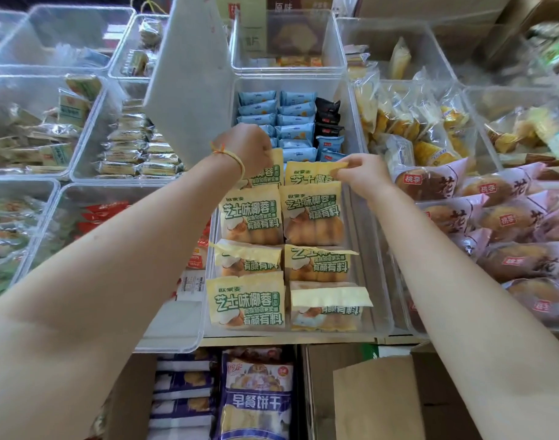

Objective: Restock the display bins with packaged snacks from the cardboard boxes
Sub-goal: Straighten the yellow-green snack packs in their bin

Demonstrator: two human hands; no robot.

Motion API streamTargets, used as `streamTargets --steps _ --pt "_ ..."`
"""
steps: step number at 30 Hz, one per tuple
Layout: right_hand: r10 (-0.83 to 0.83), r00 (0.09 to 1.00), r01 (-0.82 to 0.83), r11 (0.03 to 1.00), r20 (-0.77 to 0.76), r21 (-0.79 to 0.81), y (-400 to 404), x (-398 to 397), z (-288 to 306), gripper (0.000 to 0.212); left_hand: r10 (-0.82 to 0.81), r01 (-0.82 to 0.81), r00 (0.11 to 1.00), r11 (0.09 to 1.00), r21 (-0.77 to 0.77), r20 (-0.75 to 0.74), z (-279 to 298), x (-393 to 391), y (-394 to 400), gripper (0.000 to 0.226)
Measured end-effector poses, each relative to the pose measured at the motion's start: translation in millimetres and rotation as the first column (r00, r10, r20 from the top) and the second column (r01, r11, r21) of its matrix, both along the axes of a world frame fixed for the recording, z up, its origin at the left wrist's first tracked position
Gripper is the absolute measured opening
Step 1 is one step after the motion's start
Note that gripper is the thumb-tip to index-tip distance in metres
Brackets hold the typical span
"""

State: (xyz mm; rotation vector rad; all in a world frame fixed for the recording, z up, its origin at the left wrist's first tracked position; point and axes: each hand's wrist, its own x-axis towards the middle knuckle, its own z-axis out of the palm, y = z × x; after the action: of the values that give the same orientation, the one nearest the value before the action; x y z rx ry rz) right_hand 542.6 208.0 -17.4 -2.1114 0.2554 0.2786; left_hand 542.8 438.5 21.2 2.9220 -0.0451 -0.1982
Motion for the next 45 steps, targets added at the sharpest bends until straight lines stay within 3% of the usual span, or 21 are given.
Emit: streamTargets --steps 3,6,9,11,14,16,22,26,29,31,33,34,37,42,45 --pt "0.066 0.997 -0.064 0.997 0.050 -0.042 3 -2 13 0.010 -0.009 0.010 1.000 0.998 -0.056 0.014 3 -6 1 0.025" --pt "0.211 0.973 -0.183 0.951 0.092 -0.248 13 -4 27 0.006 -0.059 0.060 0.998 0.996 -0.061 0.005 7 -12 0 0.019" --pt "0.395 0.916 -0.316 0.816 0.068 -0.484 33 0 32 0.011 -0.115 0.123 0.989 0.988 0.088 -0.097 8 -15 -3 0.013" --pt "0.497 0.867 -0.418 0.681 -0.041 -0.601 47 3 28 0.015 -0.109 0.139 0.981 0.972 0.189 -0.158 3 -14 -4 0.013" --pt "0.558 0.811 -0.502 0.508 -0.176 -0.700 60 3 19 0.020 -0.104 0.148 0.979 0.956 0.254 -0.176 -11 -14 -6 0.009" --pt "0.564 0.805 -0.494 0.468 -0.183 -0.733 63 5 17 0.023 -0.120 0.154 0.981 0.957 0.244 -0.152 -17 -16 -9 0.007" --pt "0.530 0.820 -0.495 0.464 -0.217 -0.735 47 14 13 0.021 -0.189 0.196 0.980 0.973 0.118 -0.069 -32 -22 -29 0.009" --pt "0.599 0.769 -0.541 0.423 -0.223 -0.727 56 12 14 0.026 -0.147 0.143 0.988 0.986 0.087 0.045 -42 -22 -24 0.004" --pt "0.629 0.749 -0.548 0.413 -0.207 -0.727 68 7 10 0.033 -0.152 0.147 0.988 0.983 0.108 0.040 -41 -19 -15 0.017" --pt "0.613 0.769 -0.525 0.443 -0.182 -0.727 68 6 8 0.032 -0.156 0.158 0.987 0.982 0.102 -0.027 -35 -15 -10 0.017" --pt "0.610 0.776 -0.512 0.465 -0.157 -0.723 69 4 9 0.018 -0.146 0.157 0.985 0.980 0.121 -0.090 -31 -9 -7 0.002" --pt "0.612 0.776 -0.509 0.468 -0.151 -0.722 71 4 9 0.013 -0.138 0.152 0.986 0.975 0.162 -0.097 -32 -6 -7 0.011" --pt "0.593 0.794 -0.484 0.481 -0.135 -0.731 78 3 9 0.017 -0.121 0.143 0.986 0.968 0.205 -0.112 -32 -6 -14 0.030" --pt "0.488 0.871 -0.400 0.640 -0.055 -0.656 77 10 9 0.018 -0.114 0.138 0.983 0.978 0.158 -0.147 -30 -7 -16 0.026" --pt "0.523 0.846 -0.459 0.622 -0.099 -0.634 77 9 12 0.022 -0.069 0.081 0.994 0.985 0.153 -0.085 -33 -11 -17 0.023"
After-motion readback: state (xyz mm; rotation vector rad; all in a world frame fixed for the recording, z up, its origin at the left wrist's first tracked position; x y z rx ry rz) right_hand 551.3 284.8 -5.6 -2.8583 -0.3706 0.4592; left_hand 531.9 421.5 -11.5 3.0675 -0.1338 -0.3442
